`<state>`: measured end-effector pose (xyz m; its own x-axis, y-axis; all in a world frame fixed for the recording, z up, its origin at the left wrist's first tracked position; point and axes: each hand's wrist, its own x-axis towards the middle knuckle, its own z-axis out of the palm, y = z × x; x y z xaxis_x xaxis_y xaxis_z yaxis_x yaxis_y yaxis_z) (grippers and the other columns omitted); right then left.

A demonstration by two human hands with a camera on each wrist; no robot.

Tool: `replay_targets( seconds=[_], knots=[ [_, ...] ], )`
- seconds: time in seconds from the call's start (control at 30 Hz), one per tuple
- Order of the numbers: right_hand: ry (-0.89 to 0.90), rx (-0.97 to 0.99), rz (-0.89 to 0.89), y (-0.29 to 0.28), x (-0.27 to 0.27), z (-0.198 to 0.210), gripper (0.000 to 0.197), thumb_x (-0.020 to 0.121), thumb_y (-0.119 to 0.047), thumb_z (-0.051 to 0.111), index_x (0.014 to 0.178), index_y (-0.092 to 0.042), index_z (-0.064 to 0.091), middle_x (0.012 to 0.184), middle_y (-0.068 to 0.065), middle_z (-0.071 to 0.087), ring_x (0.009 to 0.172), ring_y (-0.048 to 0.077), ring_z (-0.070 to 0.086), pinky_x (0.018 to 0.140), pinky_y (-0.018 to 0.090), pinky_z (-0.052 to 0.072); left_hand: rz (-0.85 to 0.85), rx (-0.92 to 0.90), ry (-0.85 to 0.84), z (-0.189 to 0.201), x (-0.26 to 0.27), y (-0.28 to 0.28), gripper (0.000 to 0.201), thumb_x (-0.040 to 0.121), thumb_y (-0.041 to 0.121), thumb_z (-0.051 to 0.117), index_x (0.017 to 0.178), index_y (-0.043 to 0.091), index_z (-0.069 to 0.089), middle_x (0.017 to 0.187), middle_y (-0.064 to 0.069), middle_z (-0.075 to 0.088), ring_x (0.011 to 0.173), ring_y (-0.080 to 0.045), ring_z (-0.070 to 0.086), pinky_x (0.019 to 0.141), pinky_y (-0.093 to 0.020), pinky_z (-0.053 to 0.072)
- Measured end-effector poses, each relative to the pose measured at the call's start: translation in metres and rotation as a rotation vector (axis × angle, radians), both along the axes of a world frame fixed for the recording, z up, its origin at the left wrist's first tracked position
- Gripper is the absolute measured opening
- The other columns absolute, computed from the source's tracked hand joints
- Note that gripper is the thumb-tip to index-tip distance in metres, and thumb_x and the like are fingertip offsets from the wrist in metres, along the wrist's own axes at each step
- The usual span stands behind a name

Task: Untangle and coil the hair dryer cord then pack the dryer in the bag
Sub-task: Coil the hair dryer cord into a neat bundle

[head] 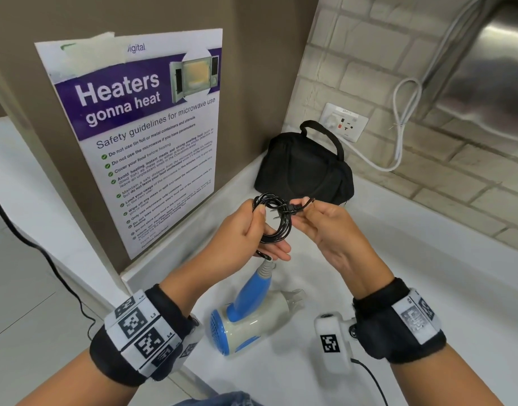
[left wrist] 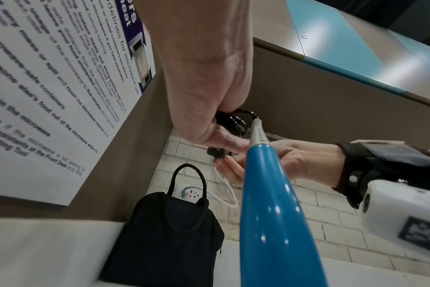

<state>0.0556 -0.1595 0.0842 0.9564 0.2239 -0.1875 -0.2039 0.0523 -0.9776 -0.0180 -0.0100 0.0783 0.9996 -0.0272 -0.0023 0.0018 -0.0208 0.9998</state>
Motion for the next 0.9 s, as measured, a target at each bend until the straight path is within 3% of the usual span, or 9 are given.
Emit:
replay_targets(
  seconds=[0.17, 0.3, 0.37, 0.5, 0.57, 0.63, 0.7, 0.83, 0.9],
  knots=[
    [0.094, 0.127, 0.044, 0.002, -0.003, -0.003, 0.024, 0.097, -0.005, 0.043, 0.094, -0.003, 0.066, 0.089, 0.009, 0.069, 0.076, 0.007, 0.071, 0.067, 0.014, 0.055, 0.012, -0.010, -0.004, -0.002, -0.002, -0.001, 0.032, 0.102, 0.030, 0.023, 0.108, 0.002, 0.036, 0.071, -0.013, 0.073, 0.067, -0.032, 0.072, 0.073, -0.045, 0.059],
    [0.168, 0.225, 0.083, 0.005, -0.007, -0.008, 0.023, 0.097, -0.002, 0.042, 0.101, 0.000, 0.064, 0.095, 0.011, 0.070, 0.091, 0.014, 0.066, 0.079, 0.019, 0.057, 0.018, -0.038, -0.017, -0.002, -0.001, -0.001, 0.030, 0.102, 0.030, 0.021, 0.106, 0.004, 0.036, 0.069, -0.015, 0.072, 0.066, -0.034, 0.072, 0.067, -0.039, 0.060],
    [0.206, 0.257, 0.101, 0.006, -0.008, -0.010, 0.023, 0.097, -0.002, 0.041, 0.103, 0.003, 0.063, 0.095, 0.011, 0.070, 0.091, 0.015, 0.066, 0.078, 0.020, 0.057, 0.023, -0.061, -0.013, -0.001, -0.001, -0.002, 0.030, 0.102, 0.029, 0.022, 0.107, 0.003, 0.037, 0.071, -0.019, 0.070, 0.065, -0.034, 0.072, 0.062, -0.034, 0.060],
    [0.281, 0.276, 0.187, 0.009, -0.014, -0.015, 0.025, 0.099, -0.005, 0.041, 0.109, 0.005, 0.061, 0.089, 0.012, 0.072, 0.078, 0.014, 0.068, 0.068, 0.025, 0.058, 0.061, 0.012, -0.008, -0.003, -0.001, 0.002, 0.030, 0.102, 0.031, 0.025, 0.106, 0.008, 0.043, 0.087, -0.020, 0.068, 0.069, -0.029, 0.072, 0.062, -0.036, 0.060],
    [0.293, 0.271, 0.226, 0.011, -0.017, -0.013, 0.022, 0.099, -0.006, 0.040, 0.102, 0.001, 0.060, 0.071, 0.007, 0.070, 0.061, 0.010, 0.066, 0.057, 0.025, 0.055, 0.050, 0.060, -0.007, -0.004, -0.002, 0.003, 0.031, 0.101, 0.033, 0.025, 0.107, 0.009, 0.044, 0.092, -0.020, 0.067, 0.071, -0.027, 0.072, 0.061, -0.032, 0.059],
    [0.270, 0.210, 0.266, 0.012, -0.019, -0.009, 0.022, 0.099, -0.008, 0.041, 0.093, -0.003, 0.062, 0.056, 0.005, 0.063, 0.050, 0.010, 0.060, 0.056, 0.026, 0.053, 0.041, 0.115, -0.013, -0.005, -0.002, 0.003, 0.032, 0.101, 0.032, 0.025, 0.110, 0.008, 0.043, 0.093, -0.016, 0.066, 0.071, -0.022, 0.071, 0.057, -0.023, 0.057],
    [0.231, 0.118, 0.333, 0.013, -0.022, -0.006, 0.024, 0.098, -0.011, 0.045, 0.084, -0.005, 0.063, 0.047, 0.006, 0.053, 0.047, 0.015, 0.053, 0.069, 0.034, 0.051, 0.048, 0.167, -0.039, -0.007, -0.001, 0.004, 0.029, 0.101, 0.031, 0.025, 0.107, 0.008, 0.043, 0.093, -0.015, 0.065, 0.071, -0.018, 0.069, 0.055, -0.019, 0.054],
    [0.240, 0.110, 0.478, 0.014, -0.027, -0.002, 0.026, 0.093, -0.017, 0.050, 0.084, 0.007, 0.053, 0.048, 0.009, 0.036, 0.049, 0.020, 0.038, 0.107, 0.057, 0.036, 0.048, 0.221, -0.102, -0.008, 0.003, 0.003, 0.019, 0.101, 0.033, 0.028, 0.089, 0.026, 0.041, 0.083, -0.016, 0.064, 0.072, -0.023, 0.068, 0.060, -0.028, 0.059],
    [0.264, 0.124, 0.509, 0.014, -0.028, 0.001, 0.034, 0.095, -0.020, 0.046, 0.080, 0.011, 0.049, 0.050, 0.009, 0.035, 0.050, 0.021, 0.039, 0.109, 0.057, 0.033, 0.068, 0.290, -0.142, -0.007, 0.004, 0.004, 0.020, 0.101, 0.031, 0.028, 0.084, 0.029, 0.039, 0.075, -0.008, 0.060, 0.067, -0.013, 0.062, 0.055, -0.014, 0.052]
  ],
)
